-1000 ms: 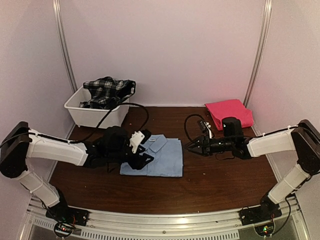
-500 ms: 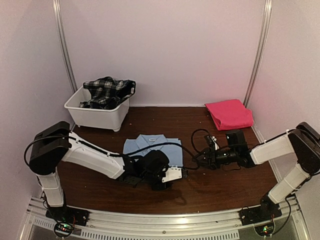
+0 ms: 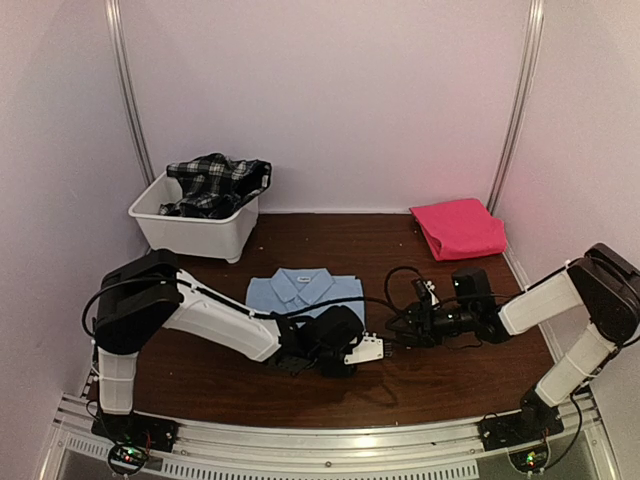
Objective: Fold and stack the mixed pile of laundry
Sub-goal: Pick up the square-folded T-shirt from the center of the board, then pass from the left arm to the right
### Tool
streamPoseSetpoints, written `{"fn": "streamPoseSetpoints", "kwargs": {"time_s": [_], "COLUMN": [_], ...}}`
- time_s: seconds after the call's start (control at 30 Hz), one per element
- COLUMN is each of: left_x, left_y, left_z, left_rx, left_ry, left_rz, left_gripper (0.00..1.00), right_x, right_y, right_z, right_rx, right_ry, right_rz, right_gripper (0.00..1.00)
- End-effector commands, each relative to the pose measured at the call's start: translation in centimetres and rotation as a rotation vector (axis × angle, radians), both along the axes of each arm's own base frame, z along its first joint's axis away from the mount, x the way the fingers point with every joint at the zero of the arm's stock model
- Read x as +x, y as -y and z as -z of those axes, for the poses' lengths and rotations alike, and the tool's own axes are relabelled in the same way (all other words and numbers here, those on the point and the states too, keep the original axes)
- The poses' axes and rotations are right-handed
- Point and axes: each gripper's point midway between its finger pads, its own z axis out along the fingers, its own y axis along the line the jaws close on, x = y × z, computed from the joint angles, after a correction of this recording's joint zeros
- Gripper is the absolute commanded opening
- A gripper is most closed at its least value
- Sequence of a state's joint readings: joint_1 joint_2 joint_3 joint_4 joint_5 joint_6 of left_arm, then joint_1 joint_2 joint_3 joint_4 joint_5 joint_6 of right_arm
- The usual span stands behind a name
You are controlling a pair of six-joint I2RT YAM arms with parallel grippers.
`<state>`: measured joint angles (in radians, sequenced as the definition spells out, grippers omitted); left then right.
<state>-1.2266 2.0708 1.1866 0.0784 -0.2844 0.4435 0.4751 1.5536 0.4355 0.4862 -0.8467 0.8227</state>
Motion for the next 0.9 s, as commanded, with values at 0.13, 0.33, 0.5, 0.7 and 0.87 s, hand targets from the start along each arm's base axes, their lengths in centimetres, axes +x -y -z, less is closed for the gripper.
{"fn": "streamPoseSetpoints", "kwargs": {"time_s": [0.13,0.33,0.5,0.7,0.87], "left_x": [0.0,-0.5,-0.3,-0.3,-0.3], "left_y": [1.5,2.3,2.3,2.4,2.5], "left_z": [-4.2,-6.2,-6.9,-7.7,-8.0], "left_rx": [-0.193,-0.301,-0.328,-0.346,-0.360], "left_ry": [-0.002,-0.039,-0.042,-0.039,-0.039], "left_rz": [0.013,0.018,0.014,0.022,0.027], "left_gripper": [0.00,0.00,0.00,0.00,0.00], "right_x": [1.6,2.7,3.4,4.6,5.3], "right_y": [-1.2,-2.9,-4.7,-5.9,-7.1], "right_z": [-0.1,-0.7,-1.0,-0.7,-0.2], "right_rx": [0.070,0.149,0.192,0.221,0.223], "right_ry": [-0.012,-0.025,-0.039,-0.071,-0.091], "right_rz": [0.066,0.080,0.072,0.102,0.112], "right_gripper": [0.82,0.81,0.78,0.70,0.62]}}
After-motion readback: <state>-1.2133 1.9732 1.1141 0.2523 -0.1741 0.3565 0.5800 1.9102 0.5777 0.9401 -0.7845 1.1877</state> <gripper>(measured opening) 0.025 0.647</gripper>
